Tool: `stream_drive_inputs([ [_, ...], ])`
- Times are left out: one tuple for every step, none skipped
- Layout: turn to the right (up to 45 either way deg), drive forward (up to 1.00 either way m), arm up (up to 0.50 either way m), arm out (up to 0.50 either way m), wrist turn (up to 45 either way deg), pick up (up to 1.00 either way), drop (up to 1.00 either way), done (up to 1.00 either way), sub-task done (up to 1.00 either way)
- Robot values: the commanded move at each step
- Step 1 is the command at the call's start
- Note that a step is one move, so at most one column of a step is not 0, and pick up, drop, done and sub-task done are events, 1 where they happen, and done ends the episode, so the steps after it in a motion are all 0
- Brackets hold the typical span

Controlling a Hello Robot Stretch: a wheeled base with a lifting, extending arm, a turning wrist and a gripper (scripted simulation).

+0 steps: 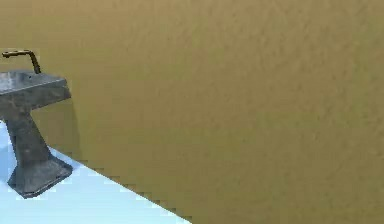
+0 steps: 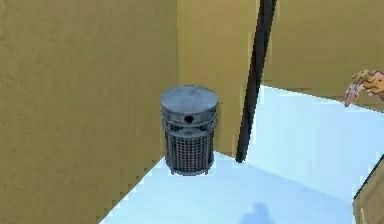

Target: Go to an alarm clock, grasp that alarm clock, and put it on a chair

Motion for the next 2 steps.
stream_drive_inputs([
  [-45.0,0.0,0.0,0.0,0.0,0.0,0.0,0.0,0.0],
  [-45.0,0.0,0.0,0.0,0.0,0.0,0.0,0.0,0.0],
])
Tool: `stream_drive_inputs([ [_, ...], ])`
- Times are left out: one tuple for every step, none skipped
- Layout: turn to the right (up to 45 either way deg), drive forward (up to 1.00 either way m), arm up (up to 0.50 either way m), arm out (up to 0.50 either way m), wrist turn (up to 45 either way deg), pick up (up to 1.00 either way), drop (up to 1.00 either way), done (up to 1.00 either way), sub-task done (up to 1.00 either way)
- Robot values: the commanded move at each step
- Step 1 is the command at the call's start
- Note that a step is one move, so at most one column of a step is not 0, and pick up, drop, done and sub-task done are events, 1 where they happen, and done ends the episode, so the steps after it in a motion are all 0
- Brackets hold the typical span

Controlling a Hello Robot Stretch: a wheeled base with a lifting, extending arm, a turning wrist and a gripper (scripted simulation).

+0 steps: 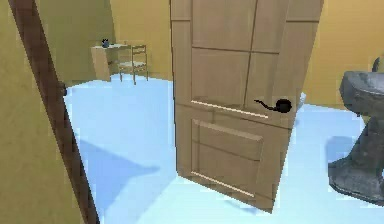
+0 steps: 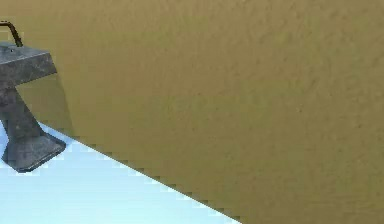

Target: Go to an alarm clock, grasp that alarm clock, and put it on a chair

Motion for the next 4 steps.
stream_drive_inputs([
  [-9.0,0.0,0.0,0.0,0.0,0.0,0.0,0.0,0.0],
  [0.0,0.75,0.0,0.0,0.0,0.0,0.0,0.0,0.0],
  [12.0,0.0,0.0,0.0,0.0,0.0,0.0,0.0,0.0],
  [0.0,0.3,0.0,0.0,0.0,0.0,0.0,0.0,0.0],
])
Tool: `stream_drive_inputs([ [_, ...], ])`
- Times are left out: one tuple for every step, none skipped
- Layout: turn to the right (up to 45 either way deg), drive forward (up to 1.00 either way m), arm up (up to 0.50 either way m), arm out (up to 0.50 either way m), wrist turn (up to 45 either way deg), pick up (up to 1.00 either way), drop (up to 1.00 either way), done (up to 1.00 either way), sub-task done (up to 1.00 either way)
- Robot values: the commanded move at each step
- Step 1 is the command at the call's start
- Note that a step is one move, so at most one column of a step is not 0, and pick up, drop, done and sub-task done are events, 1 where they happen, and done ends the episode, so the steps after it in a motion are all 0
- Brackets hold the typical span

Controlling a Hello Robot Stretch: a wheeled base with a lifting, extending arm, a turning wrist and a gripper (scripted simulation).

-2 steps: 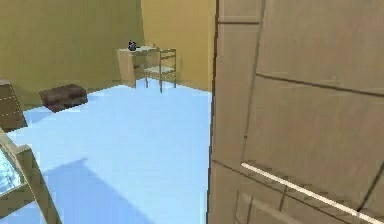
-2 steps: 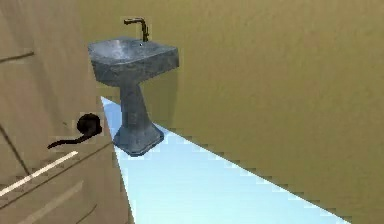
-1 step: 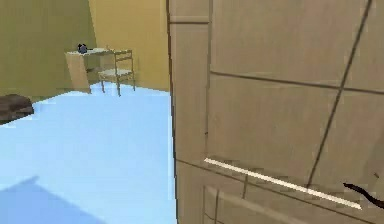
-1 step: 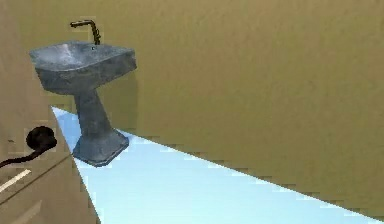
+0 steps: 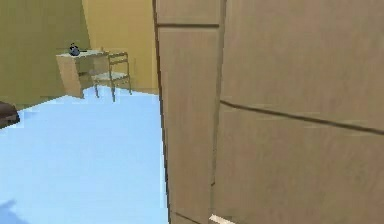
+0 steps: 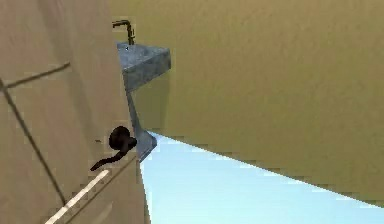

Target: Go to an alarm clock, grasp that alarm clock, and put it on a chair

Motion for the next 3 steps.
stream_drive_inputs([
  [-39.0,0.0,0.0,0.0,0.0,0.0,0.0,0.0,0.0],
  [0.0,0.45,0.0,0.0,0.0,0.0,0.0,0.0,0.0],
  [-27.0,0.0,0.0,0.0,0.0,0.0,0.0,0.0,0.0],
])
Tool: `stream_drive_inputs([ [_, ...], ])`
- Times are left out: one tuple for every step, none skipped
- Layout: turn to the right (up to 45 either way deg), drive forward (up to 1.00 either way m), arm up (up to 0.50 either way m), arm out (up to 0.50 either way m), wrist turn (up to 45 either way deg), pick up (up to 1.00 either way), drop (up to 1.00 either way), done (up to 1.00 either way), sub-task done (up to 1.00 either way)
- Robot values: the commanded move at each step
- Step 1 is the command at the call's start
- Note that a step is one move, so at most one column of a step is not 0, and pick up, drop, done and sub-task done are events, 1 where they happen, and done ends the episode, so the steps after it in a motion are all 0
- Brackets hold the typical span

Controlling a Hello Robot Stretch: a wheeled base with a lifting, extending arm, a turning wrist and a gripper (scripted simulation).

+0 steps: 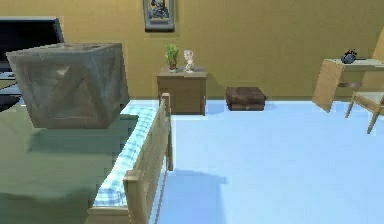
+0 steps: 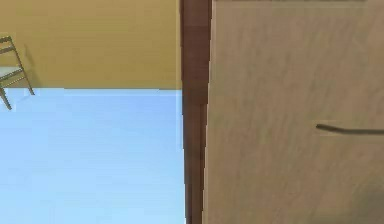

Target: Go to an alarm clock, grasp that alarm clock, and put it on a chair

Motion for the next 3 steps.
stream_drive_inputs([
  [0.0,0.05,0.0,0.0,0.0,0.0,0.0,0.0,0.0],
  [42.0,0.0,0.0,0.0,0.0,0.0,0.0,0.0,0.0],
  [0.0,1.0,0.0,0.0,0.0,0.0,0.0,0.0,0.0],
])
